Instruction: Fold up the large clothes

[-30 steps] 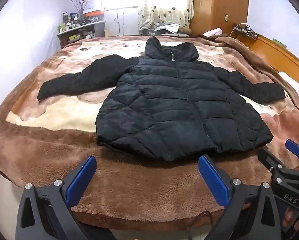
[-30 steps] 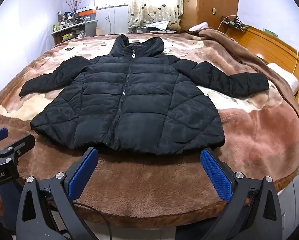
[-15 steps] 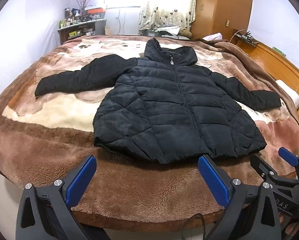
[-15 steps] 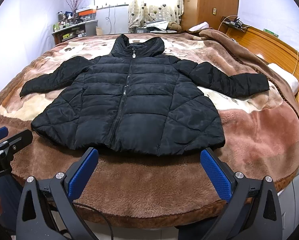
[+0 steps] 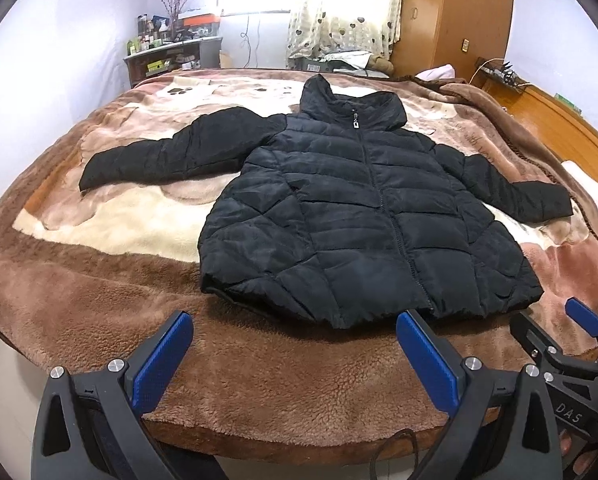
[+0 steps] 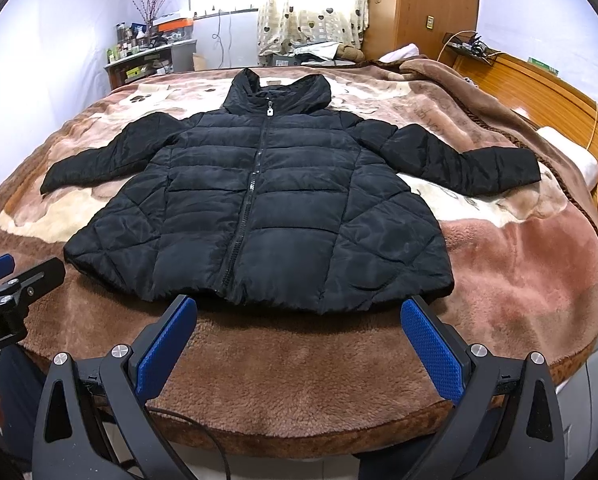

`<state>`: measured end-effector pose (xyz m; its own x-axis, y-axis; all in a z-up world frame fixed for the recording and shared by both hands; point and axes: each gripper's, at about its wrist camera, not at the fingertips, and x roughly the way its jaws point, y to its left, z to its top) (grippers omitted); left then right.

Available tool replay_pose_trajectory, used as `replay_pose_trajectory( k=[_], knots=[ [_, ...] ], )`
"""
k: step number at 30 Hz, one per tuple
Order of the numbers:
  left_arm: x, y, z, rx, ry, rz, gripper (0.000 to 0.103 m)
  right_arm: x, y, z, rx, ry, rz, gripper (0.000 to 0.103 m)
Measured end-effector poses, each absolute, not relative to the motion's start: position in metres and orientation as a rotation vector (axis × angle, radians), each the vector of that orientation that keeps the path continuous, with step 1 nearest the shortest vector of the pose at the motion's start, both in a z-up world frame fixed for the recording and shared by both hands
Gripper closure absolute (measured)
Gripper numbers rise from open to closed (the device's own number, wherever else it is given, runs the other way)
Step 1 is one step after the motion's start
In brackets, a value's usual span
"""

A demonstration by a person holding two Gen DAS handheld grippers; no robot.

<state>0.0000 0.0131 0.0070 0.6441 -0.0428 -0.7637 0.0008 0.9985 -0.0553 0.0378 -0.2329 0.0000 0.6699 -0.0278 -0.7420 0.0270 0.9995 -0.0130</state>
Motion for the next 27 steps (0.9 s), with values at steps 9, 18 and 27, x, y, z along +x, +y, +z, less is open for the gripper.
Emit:
replay_pose_trajectory(
  k=[9,18,27],
  knots=[
    [0.0,0.016,0.005,-0.063,0.867,-0.033,0.0,0.038,-0.232,0.0,-0.002,0.835,-0.032,0.001],
    [0.002,0.014,0.005,-0.046,0.867,-0.027,0.0,0.039,-0.23,-0.001,-0.003,0.834,-0.032,0.001],
    [0.01,0.016,0.0,-0.052,0.882,-0.021,0.0,0.044,-0.23,-0.001,-0.003,0.842,-0.034,0.001]
  ],
)
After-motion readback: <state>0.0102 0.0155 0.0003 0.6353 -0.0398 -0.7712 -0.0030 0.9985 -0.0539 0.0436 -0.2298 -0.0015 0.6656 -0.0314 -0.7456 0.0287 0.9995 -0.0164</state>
